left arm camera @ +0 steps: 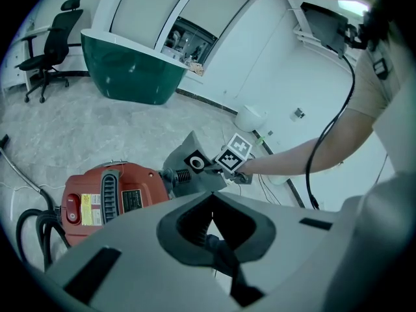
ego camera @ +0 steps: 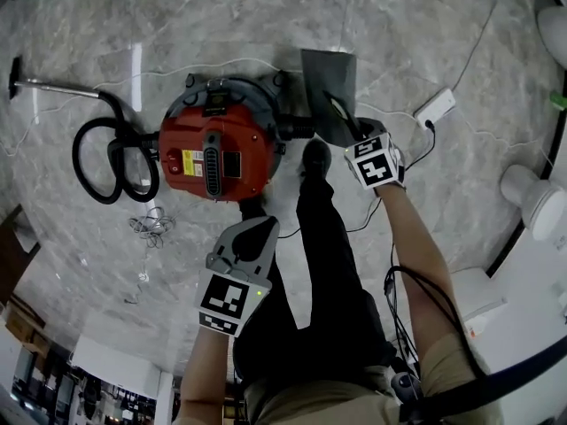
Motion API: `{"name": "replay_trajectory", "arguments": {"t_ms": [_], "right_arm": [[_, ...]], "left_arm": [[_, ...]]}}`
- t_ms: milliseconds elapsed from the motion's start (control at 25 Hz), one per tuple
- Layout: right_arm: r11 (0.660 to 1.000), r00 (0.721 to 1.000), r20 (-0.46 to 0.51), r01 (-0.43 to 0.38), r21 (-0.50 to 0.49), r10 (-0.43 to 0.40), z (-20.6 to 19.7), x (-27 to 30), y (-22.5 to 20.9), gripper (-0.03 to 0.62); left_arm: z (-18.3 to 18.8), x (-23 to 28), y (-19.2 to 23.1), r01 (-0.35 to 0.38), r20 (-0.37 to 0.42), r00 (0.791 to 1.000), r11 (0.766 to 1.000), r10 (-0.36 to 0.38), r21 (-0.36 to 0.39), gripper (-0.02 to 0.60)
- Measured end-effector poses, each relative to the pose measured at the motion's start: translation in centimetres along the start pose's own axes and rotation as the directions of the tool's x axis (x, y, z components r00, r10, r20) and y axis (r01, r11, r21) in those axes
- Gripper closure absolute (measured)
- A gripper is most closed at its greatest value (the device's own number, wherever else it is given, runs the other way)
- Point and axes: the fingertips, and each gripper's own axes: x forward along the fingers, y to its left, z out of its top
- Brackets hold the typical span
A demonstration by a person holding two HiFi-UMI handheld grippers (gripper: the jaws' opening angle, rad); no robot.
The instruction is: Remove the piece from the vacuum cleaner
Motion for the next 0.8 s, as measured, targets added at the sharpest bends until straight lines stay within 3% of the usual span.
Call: {"name": "replay_trajectory", "arguments": {"t_ms": [360,800], "right_arm": [[0.978,0.998,0.061,-0.041,0.202,0.029,2.0,-4.3,-1.2,0.568],[0.965,0.996,0.091,-0.012,0.263,-0.013,3.4,-10.3,-1.6,0.568]], "left_arm": [[3.3,-3.2,-0.1,-0.032,0.039,0.999,0.998,0.029,0.062,0.58],[5.1,-8.0,-0.7,-0.054,0.073,0.996,0.991,0.046,0.119,0.58]]}}
